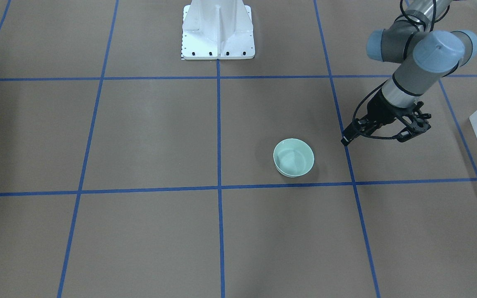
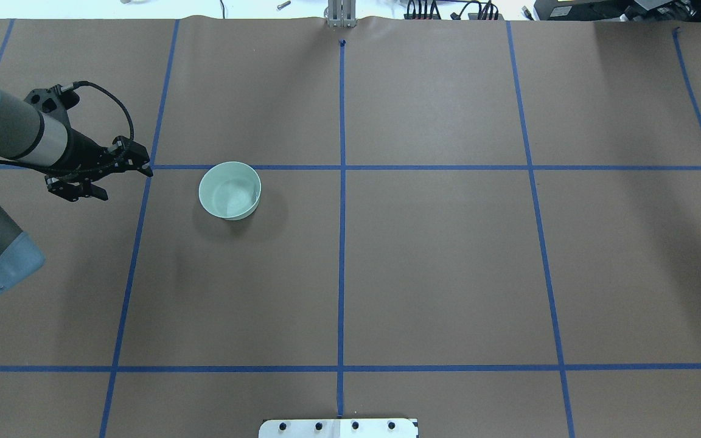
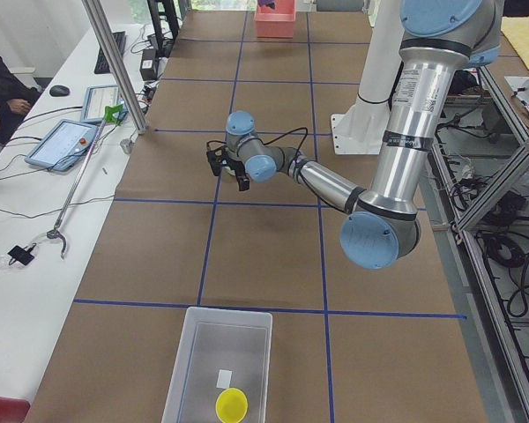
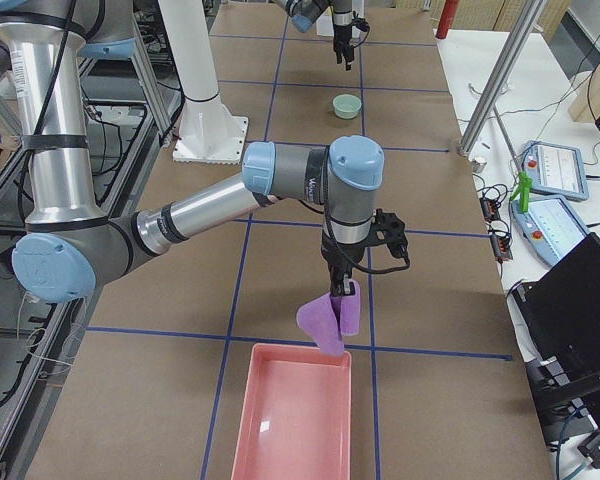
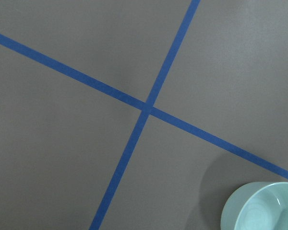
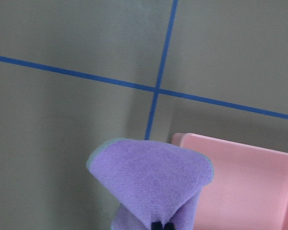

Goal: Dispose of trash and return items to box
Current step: 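Carry the cloth into the pink bin while the left gripper reaches the bowl, then release the cloth in the pink bin while the left gripper grasps the bowl, then lift the green bowl with the left gripper and carry it into the clear bin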

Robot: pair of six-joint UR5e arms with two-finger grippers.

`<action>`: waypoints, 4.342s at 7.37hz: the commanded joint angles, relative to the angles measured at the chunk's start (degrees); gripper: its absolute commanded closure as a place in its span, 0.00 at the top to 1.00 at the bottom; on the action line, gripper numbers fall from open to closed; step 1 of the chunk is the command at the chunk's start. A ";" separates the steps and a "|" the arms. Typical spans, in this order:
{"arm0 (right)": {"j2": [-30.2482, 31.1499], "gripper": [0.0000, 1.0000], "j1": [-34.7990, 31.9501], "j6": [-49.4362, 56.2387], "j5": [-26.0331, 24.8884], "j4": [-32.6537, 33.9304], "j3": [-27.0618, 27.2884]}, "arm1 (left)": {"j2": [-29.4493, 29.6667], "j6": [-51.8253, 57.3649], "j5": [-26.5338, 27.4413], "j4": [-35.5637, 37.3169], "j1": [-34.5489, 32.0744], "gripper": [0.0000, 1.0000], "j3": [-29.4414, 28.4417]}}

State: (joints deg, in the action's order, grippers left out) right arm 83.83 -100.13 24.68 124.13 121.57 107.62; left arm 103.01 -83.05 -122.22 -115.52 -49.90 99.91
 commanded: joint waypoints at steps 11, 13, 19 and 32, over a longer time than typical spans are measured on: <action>-0.87 0.45 -0.53 13.38 -0.85 -12.85 -28.25 | 7.12 -8.09 3.74 -0.14 5.78 0.97 -3.14; 1.15 1.00 0.02 13.12 4.59 -17.04 -28.17 | 6.94 -8.00 3.83 -0.05 5.78 0.97 -3.40; 1.51 1.00 -0.16 8.46 8.05 -16.54 -16.84 | 9.49 -8.62 9.63 -0.84 10.96 0.80 -8.58; 9.95 1.00 1.41 -4.91 12.54 -17.33 -4.61 | -15.09 22.32 -13.39 0.39 -21.15 0.00 5.22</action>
State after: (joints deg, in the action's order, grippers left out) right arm 93.64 -100.08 27.55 136.55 104.41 102.73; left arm 92.11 -72.11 -134.18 -115.27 -64.38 105.79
